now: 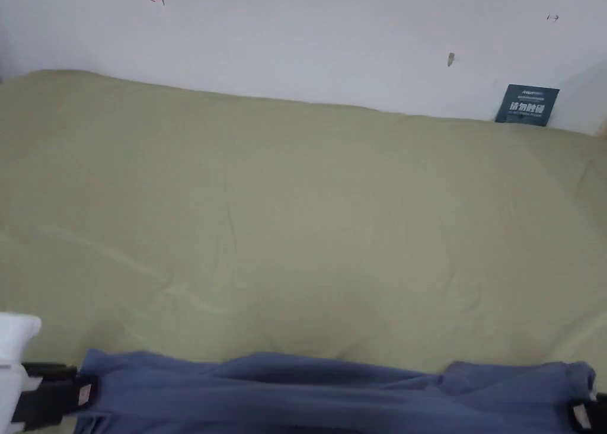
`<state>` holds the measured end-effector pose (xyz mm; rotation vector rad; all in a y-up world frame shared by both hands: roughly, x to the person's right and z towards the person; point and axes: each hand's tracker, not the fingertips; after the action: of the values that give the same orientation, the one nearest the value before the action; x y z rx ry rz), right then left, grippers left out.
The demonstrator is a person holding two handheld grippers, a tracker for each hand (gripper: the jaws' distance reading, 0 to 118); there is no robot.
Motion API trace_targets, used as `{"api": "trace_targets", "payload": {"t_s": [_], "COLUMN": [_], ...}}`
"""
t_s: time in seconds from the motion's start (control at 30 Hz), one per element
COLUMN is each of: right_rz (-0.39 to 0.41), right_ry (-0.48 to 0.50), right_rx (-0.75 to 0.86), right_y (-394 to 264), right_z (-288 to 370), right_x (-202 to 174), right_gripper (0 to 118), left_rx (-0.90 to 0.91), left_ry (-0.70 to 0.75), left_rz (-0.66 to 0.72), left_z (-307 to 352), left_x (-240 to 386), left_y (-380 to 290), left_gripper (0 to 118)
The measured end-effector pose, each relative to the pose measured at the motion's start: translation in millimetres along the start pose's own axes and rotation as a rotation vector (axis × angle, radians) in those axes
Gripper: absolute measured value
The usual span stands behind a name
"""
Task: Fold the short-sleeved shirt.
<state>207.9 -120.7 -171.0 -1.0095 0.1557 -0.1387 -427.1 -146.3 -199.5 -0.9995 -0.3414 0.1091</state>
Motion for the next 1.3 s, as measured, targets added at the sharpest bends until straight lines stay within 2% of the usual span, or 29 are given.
{"api": "trace_targets", "payload": {"t_s": [0.17, 0.23, 0.33, 0.37, 0.4, 0.43, 0.47, 0.5, 0.53, 0.57, 0.6, 0.7, 0.77, 0.83, 0.87, 0.9, 0.93, 0.97, 1.0, 1.07, 1.13, 1.3], "right_rz": [-0.056, -0.092, -0.118, -0.122, -0.136, -0.166, -0.186, -0.19, -0.181, -0.188, -0.156, -0.054, -0.039, -0.015, -0.004, 0.015, 0.042, 0.065, 0.094, 0.109, 0.144, 0.15], "right_ry": [-0.04, -0.074, -0.068, -0.053, -0.048, -0.037, -0.014, -0.013, -0.02, -0.054, -0.059, -0.087, -0.058, -0.08, -0.113, -0.154, -0.167, -0.189, -0.197, -0.254, -0.196, -0.149], "right_rx": [-0.046, -0.058, -0.044, -0.039, -0.041, -0.034, -0.021, -0.009, 0.014, 0.063, 0.12, 0.324, 0.437, 0.571, 0.613, 0.664, 0.703, 0.746, 0.729, 0.653, 0.609, 0.582], "right_y": [-46.8, -52.7, -57.3, -58.2, -60.9, -61.1, -60.7, -59.3, -59.8, -53.8, -50.2, -39.5, -30.5, -27.2, -28.1, -31.4, -34.7, -37.4, -39.2, -46.3, -53.4, -57.0], "right_z": [-20.9, -28.1, -34.6, -37.5, -41.6, -40.5, -34.7, -26.4, -14.8, 1.0, 20.8, 68.6, 87.4, 98.1, 100.3, 97.8, 93.9, 93.6, 87.1, 68.9, 53.4, 46.7], "right_x": [10.2, 14.4, 18.5, 20.6, 32.7, 33.4, 33.4, 32.1, 27.4, 22.5, 13.9, -27.7, -52.7, -80.9, -94.1, -103.9, -110.9, -121.7, -130.3, -138.7, -141.9, -144.7], "right_gripper": [0, 0, 0, 0, 0, 9, 30, 72, 88, 86, 85, 85, 85, 81, 64, 37, 0, 0, 0, 0, 0, 0], "left_rx": [-0.054, -0.083, -0.018, 0.001, 0.02, 0.034, 0.046, 0.045, 0.049, 0.069, 0.136, 0.263, 0.391, 0.497, 0.537, 0.589, 0.663, 0.737, 0.781, 0.806, 0.737, 0.625], "left_ry": [0.0, 0.003, -0.031, -0.052, -0.067, -0.083, -0.093, -0.061, -0.019, -0.036, -0.057, 0.041, 0.067, 0.082, 0.1, 0.126, 0.168, 0.206, 0.246, 0.334, 0.188, 0.113], "left_rz": [0.062, 0.108, 0.192, 0.232, 0.261, 0.274, 0.287, 0.286, 0.292, 0.288, 0.267, 0.216, 0.189, 0.168, 0.142, 0.104, 0.054, 0.0, -0.051, -0.066, -0.06, -0.024], "left_z": [-19.0, -28.7, -35.8, -32.4, -28.9, -24.2, -18.0, -7.8, 2.1, 16.3, 31.5, 62.5, 74.4, 83.1, 84.5, 80.5, 79.1, 76.9, 72.5, 61.5, 55.3, 48.8], "left_x": [-8.8, -12.6, -21.3, -23.3, -23.9, -23.0, -20.9, -14.6, -8.9, -3.2, 3.9, 44.7, 72.6, 109.9, 126.5, 138.0, 155.3, 173.2, 189.5, 208.1, 212.4, 189.2], "left_y": [-47.3, -57.9, -65.6, -66.4, -67.0, -67.7, -67.9, -66.2, -64.3, -62.1, -57.8, -31.1, -16.9, -3.8, -1.1, -3.1, -7.5, -12.6, -16.0, -22.8, -17.7, -12.2], "left_gripper": [5, 9, 11, 13, 21, 37, 64, 99, 107, 107, 107, 106, 105, 102, 94, 79, 56, 14, 0, 0, 0, 0]}}
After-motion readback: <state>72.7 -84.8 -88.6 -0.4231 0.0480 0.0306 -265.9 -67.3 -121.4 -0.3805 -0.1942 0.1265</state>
